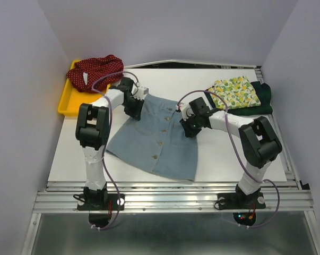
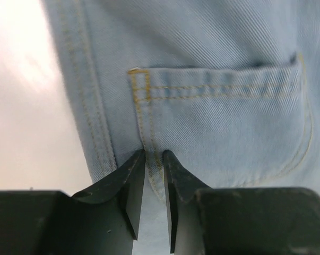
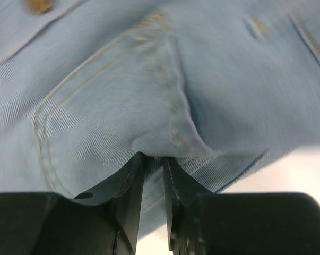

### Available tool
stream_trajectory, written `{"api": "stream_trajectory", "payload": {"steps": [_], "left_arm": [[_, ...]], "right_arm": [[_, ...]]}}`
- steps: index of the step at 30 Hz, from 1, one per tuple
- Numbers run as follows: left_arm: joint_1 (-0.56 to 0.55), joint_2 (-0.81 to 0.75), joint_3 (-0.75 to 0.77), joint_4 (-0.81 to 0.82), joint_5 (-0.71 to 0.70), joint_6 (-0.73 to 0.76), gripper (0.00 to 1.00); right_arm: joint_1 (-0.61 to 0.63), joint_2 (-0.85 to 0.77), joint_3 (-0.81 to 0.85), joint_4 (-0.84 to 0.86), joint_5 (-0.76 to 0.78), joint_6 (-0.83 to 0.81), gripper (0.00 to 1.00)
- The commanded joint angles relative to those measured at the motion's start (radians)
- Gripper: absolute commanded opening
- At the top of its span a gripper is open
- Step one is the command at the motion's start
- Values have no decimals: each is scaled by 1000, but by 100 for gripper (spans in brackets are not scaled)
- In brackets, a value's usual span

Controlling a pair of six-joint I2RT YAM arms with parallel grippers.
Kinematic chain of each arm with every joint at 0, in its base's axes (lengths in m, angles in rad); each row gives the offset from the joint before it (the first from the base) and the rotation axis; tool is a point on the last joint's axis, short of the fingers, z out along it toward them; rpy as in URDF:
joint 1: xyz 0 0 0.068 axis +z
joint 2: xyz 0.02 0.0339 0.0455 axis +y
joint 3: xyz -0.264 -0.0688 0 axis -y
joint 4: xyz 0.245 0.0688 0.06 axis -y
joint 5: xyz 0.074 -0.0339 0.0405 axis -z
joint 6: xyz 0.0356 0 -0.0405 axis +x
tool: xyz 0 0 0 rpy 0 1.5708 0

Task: Fold and stack the skirts
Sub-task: Flatten the skirt out

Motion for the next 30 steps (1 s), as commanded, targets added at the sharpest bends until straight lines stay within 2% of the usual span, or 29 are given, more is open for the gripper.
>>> {"api": "stream_trajectory", "payload": {"steps": [1,2,3,4,6,7,8,10,11,12,14,17,19,23,26,30], "left_arm": [[-5,212,309,-56,-70,-9,32],[-9,303,491,-100,-84,-11,32],[-11,350,594,-127,-84,-11,33],[-12,420,778,-147,-69,-3,39],[-17,453,905,-171,-70,-3,46],[-15,438,933,-164,-66,-3,53],[-15,412,921,-135,-60,2,55],[-15,276,825,-78,-63,9,58],[-15,226,689,-19,-63,15,58],[-17,174,615,6,-52,19,59],[-17,39,420,58,-32,31,59],[-18,-98,207,109,20,43,59],[-27,-179,125,129,75,48,59],[-83,-297,-82,195,77,45,59],[-133,-339,-160,166,20,49,59],[-141,-322,-225,142,-67,19,56]], "right_arm": [[136,16,-74,-107,-140,112,25],[169,5,-65,-116,-242,151,25],[183,-4,-56,-116,-315,151,27],[196,-36,-48,-119,-458,184,30],[205,-87,-4,-121,-537,206,34],[205,-113,17,-123,-541,221,35],[187,-163,54,-123,-491,229,37],[114,-201,86,-120,-438,246,37],[83,-210,102,-121,-405,248,38],[28,-214,122,-118,-382,258,38],[-6,-201,133,-118,-256,245,39],[-40,-147,142,-101,-171,260,38],[-40,-100,154,-86,-162,278,38],[-60,-46,163,-20,-82,281,36],[-69,3,159,-35,-73,242,33],[-69,40,102,-47,-105,226,32]]}}
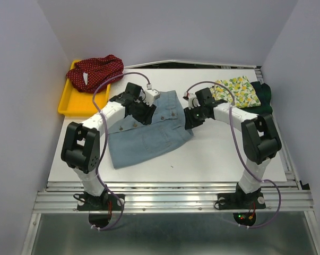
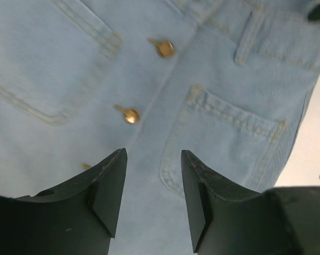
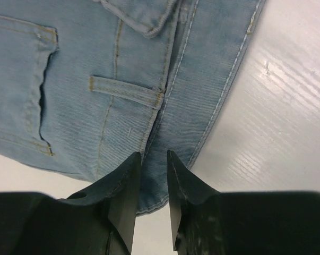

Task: Fold and stack the skirts
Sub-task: Flatten the skirt out

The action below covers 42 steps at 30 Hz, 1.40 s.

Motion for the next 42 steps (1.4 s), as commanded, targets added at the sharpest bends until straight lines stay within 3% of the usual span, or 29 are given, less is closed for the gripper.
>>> {"api": "stream_trajectory", "payload": {"steps": [1,5,11,17,21,24,28,31,34,38,42], "left_arm": [[1,6,-56,-10,-101,-20,55],[1,116,-47,-2,-143,-61,54],[-2,323,87,-25,-158,-89,52],[-58,506,332,-97,-111,-61,50],[-115,593,542,-171,-101,-18,50],[-112,578,572,-154,-157,16,51],[-77,370,448,-82,-168,71,56],[-72,223,287,-38,-137,91,57],[-94,-3,130,-16,-112,108,61],[-210,-147,-48,-2,-124,83,62],[-333,-204,-166,36,-159,68,63]], "right_arm": [[-5,21,-49,20,-3,-33,31],[-5,44,-112,-7,-71,-57,29],[64,0,-242,-47,-121,-106,27],[176,-68,-291,-9,-251,-68,25],[238,-142,-294,12,-323,-42,33],[238,-206,-276,11,-268,-17,36],[157,-348,-247,11,-175,21,45],[60,-393,-234,9,-92,3,45],[3,-410,-230,5,61,-112,45],[-8,-341,-214,28,275,-273,46],[-20,-257,-208,110,361,-387,48]]}}
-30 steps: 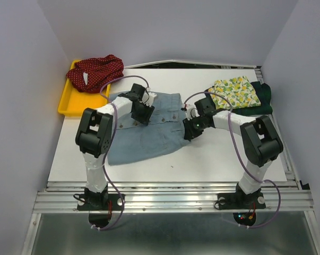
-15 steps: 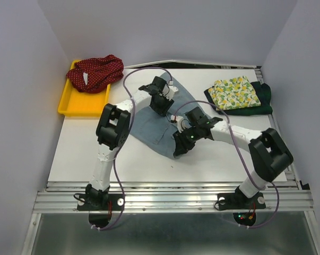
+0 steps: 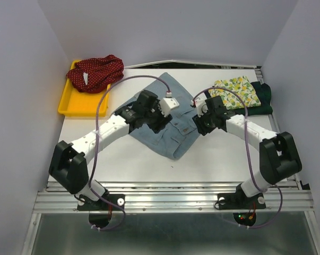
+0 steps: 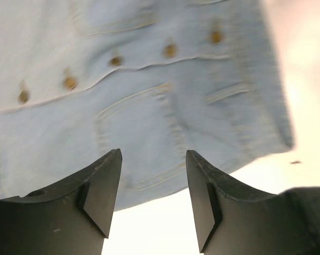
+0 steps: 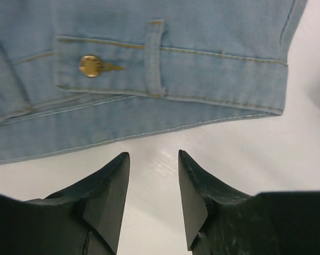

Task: Fold and stack the skirts
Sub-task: Flatten the skirt out

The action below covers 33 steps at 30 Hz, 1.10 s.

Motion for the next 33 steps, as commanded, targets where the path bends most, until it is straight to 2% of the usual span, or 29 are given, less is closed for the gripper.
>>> {"api": "stream_trajectory", "payload": {"steps": [1,6,10,14,19,24,26,28,33], "left_arm": [[-124,8,-124,40,-42,-9,63],[-144,137,-136,51,-119,-29,61],[-101,223,-116,51,-136,-32,60],[-33,301,-92,43,-147,-6,60],[126,363,-11,25,-173,89,57],[171,274,11,-7,-129,172,58],[168,199,0,-21,-63,181,60],[151,148,-30,-34,-58,189,60],[54,-27,-139,-11,-112,245,64]], "right_arm": [[-21,76,64,109,163,-169,48],[-32,195,147,128,150,-188,49],[-32,277,199,88,102,-185,49],[-32,321,184,-5,21,-168,47],[14,288,78,-71,-152,-87,44],[57,179,56,-78,-347,42,44],[57,127,98,-85,-355,68,44],[57,88,118,-90,-289,59,45],[57,-16,90,-59,-92,-92,48]]}}
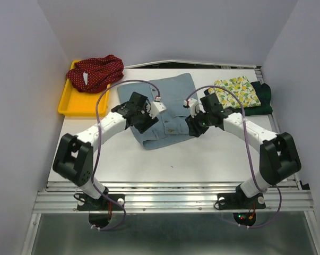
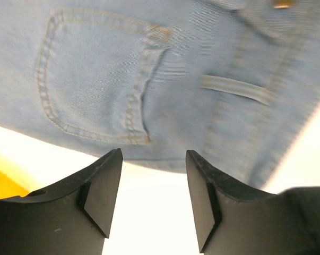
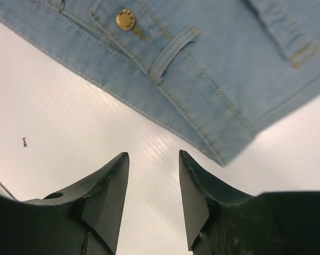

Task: Fold and stack the skirts
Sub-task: Flatten the skirt out

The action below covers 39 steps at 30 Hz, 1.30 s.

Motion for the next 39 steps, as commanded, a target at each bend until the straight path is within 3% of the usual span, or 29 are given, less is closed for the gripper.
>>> {"api": "stream_trajectory", "payload": {"steps": [1,10,25,34,38,39], "left_arm": [[-87,-152,-82,-11,-17,81,64],[-197,-122,-142,15,-94,59,66],[-208,-43,-183,85,-164,33,66],[-209,-33,-194,106,-184,33,60],[-209,-51,-205,114,-201,32,40],[-208,-62,-208,117,-203,32,32]], "right_arm": [[-9,-80,11,21,157,-108,48],[-9,5,-11,116,236,-296,49],[19,61,-92,212,267,-438,50],[19,67,-119,243,288,-455,34],[19,65,-121,261,314,-458,17],[19,64,-118,263,322,-453,8]]}}
